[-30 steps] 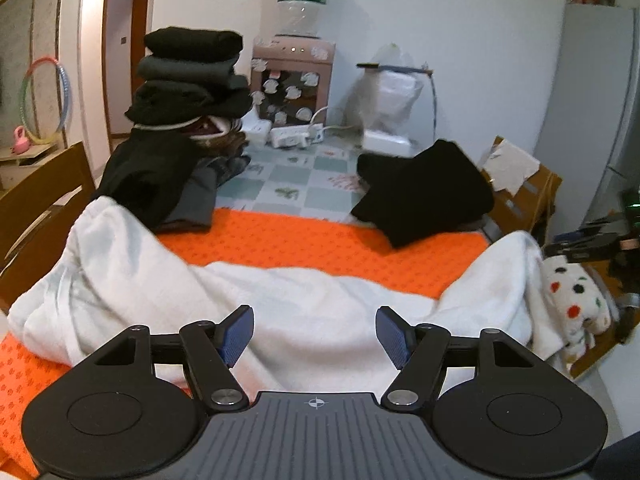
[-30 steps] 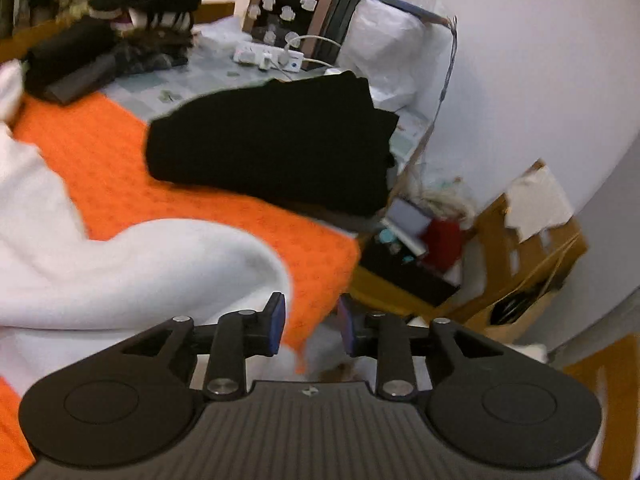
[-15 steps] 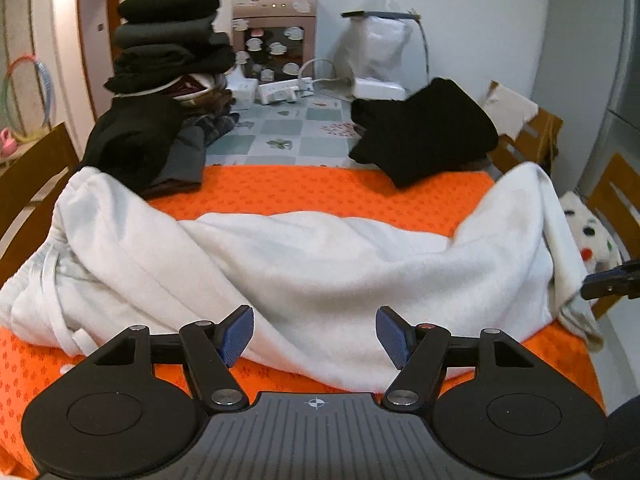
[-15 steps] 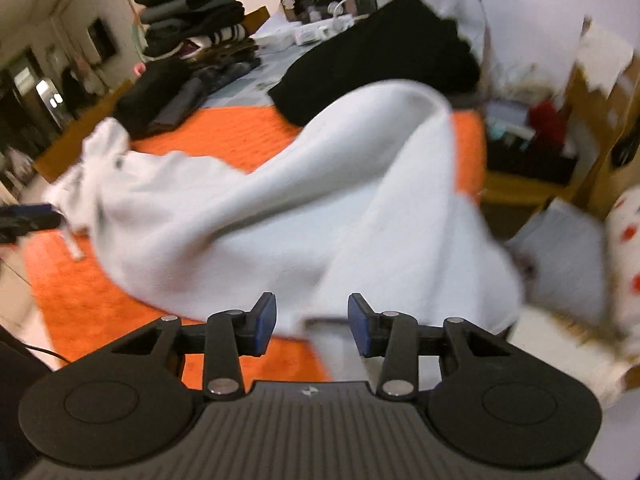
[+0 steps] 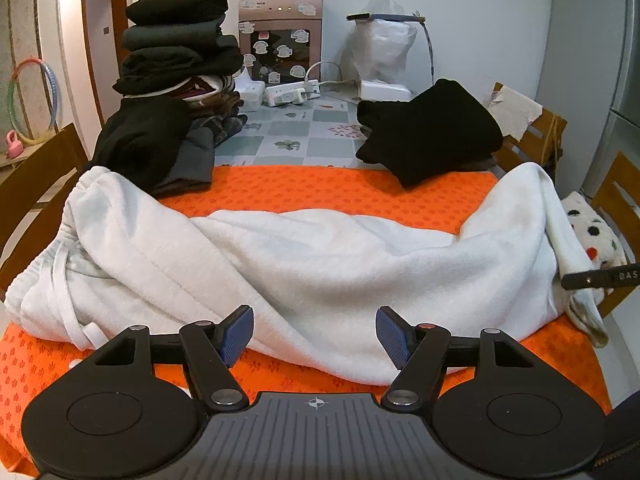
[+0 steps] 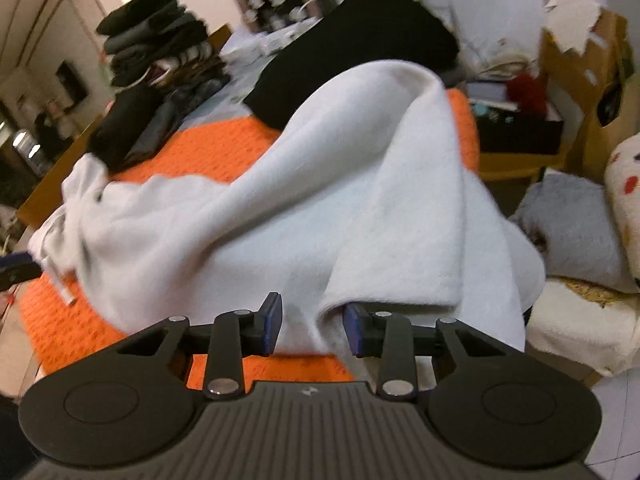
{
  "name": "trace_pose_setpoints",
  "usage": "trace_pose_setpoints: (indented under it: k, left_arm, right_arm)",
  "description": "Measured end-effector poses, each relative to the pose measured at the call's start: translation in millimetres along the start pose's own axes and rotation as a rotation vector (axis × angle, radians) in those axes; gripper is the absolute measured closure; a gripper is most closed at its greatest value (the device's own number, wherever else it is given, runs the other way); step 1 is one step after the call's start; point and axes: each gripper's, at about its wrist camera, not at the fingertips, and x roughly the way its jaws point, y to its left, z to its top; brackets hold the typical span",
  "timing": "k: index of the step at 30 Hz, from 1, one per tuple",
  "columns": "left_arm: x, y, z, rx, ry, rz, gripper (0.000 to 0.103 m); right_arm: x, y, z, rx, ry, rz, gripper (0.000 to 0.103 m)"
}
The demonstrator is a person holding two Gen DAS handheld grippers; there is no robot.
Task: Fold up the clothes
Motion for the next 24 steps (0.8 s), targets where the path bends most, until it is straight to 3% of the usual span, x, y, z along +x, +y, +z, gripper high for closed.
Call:
trace_pose_setpoints:
  k: [3,5,6,9,11,15,20,22,24]
  left_arm:
    - [0,1,-2,-0.004,0.001,0.002,0.033]
    - [1,2,-4,-0.001,0.005,0.003,0.033]
    - [1,2,-4,0.003,0.004,0.004,0.033]
    - [2,3,-4,0.013,-0.005,0.012,0.033]
    - [3,5,-3,0.008,-0.007,0.015,0.033]
    - [3,9,0,-0.006,-0.023,0.025,0.033]
    - [0,21,9,-0.078,-0.076,0.049,0.033]
    - [-4,29,14,-0.122,-0.098,0.058,0.033]
    - [-8,37,17,-0.163,-0.118,0.073,0.033]
  right_arm:
    - [1,1,-2,0.052,-0.055,-0.018,0.069]
    - [9,4,-4,0.052,-0.045,-0.069,0.089]
    - [10,3,-5,0.052,-0.039,-0.091,0.093]
    - [-9,-2,2,0.050,-0.069,-0.062,0.094]
    - [-43,0,15,0.002,-0.137,-0.056,0.095]
    - [-131,-8,59,-0.042,-0.353,-0.138,0.095]
    - [-163,-36,129,-0.125,-0.478,-0.274,0.095]
    - [-146,-49,157,-0.181,-0.463,-0.330,0.095]
    - [-112,-60,183,-0.231,-0.377,-0.372,0.094]
